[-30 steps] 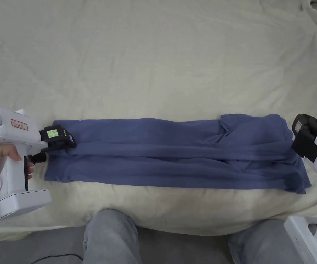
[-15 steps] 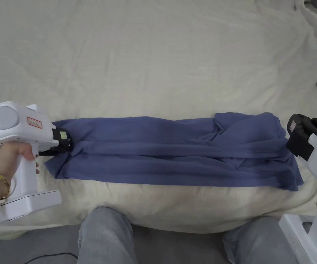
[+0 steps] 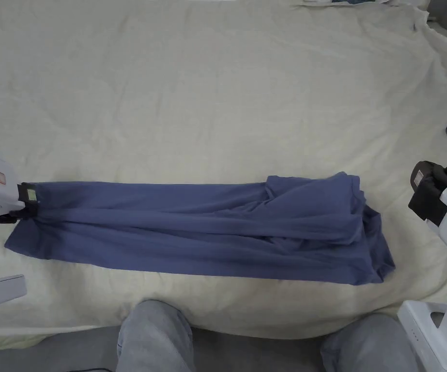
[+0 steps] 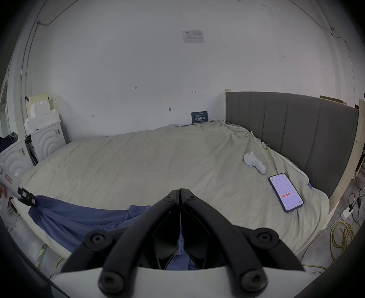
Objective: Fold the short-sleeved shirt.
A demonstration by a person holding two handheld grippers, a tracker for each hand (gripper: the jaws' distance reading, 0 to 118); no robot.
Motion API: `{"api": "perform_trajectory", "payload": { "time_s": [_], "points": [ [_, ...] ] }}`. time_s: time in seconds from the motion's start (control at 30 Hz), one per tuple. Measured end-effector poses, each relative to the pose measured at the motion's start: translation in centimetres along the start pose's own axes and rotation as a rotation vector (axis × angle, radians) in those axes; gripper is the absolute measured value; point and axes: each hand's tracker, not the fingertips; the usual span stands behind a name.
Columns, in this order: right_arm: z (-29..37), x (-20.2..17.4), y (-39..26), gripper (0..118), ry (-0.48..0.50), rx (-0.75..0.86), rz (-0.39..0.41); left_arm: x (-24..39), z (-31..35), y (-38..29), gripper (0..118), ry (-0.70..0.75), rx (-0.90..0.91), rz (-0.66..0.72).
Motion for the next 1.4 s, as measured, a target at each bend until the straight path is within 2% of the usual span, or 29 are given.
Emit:
{"api": "perform_trajectory", "payload": {
  "time_s": [0.1,0.23,0.37,0.57,0.7,0.83,0.9,0.93,1.03,1.07,1.17,1.3,1.33,1.37,1.4],
  "points": [
    [0.1,0.1,-0.1,0,0.0,0.0,-0.009,2.0,2.0,0.3,2,-0.033,0.068,-0.093],
    [0.4,0.1,-0.2,0,0.006,0.004,-0.017,5.8,5.7,0.3,2,-0.214,0.121,-0.135],
    [0.8,0.2,-0.3,0,0.005,0.009,-0.012,11.4,7.6,-1.1,2,-0.326,0.132,-0.241],
    [1.6,1.2,-0.3,0,-0.01,0.021,-0.025,18.9,4.8,-3.6,2,-0.474,0.019,-0.243],
    [2.0,2.2,-0.3,0,-0.029,0.021,-0.034,23.6,1.9,-5.7,2,-0.508,-0.049,-0.25],
    [2.4,3.0,-0.3,0,-0.047,0.019,-0.037,26.8,-1.5,-7.1,4,-0.461,-0.079,-0.23],
    [2.5,3.4,-0.3,0,-0.054,0.018,-0.04,27.5,-2.4,-7.4,19,-0.448,-0.088,-0.218],
    [2.6,3.6,-0.3,0,-0.055,0.017,-0.041,27.6,-2.6,-7.6,37,-0.448,-0.087,-0.215],
    [2.6,3.8,-0.3,0,-0.061,0.013,-0.039,27.7,-2.1,-7.4,105,-0.512,-0.119,-0.198],
    [2.6,3.8,-0.3,0,-0.062,0.013,-0.041,27.5,-1.5,-7.1,113,-0.528,-0.123,-0.19],
    [2.6,3.8,-0.3,0,-0.054,0.014,-0.049,26.2,0.4,-5.5,114,-0.588,-0.047,-0.177],
    [2.6,3.3,-0.2,0,-0.041,0.019,-0.044,23.6,3.2,-3.3,112,-0.511,0.092,-0.163],
    [2.6,3.2,-0.1,0,-0.038,0.021,-0.042,22.9,3.5,-3.1,102,-0.479,0.129,-0.158],
    [2.7,3.0,-0.1,0,-0.034,0.023,-0.041,22.4,4.1,-3.0,81,-0.45,0.181,-0.147],
    [2.6,2.9,-0.1,0,-0.032,0.025,-0.041,21.7,4.3,-3.2,51,-0.418,0.235,-0.151]
  ]
}}
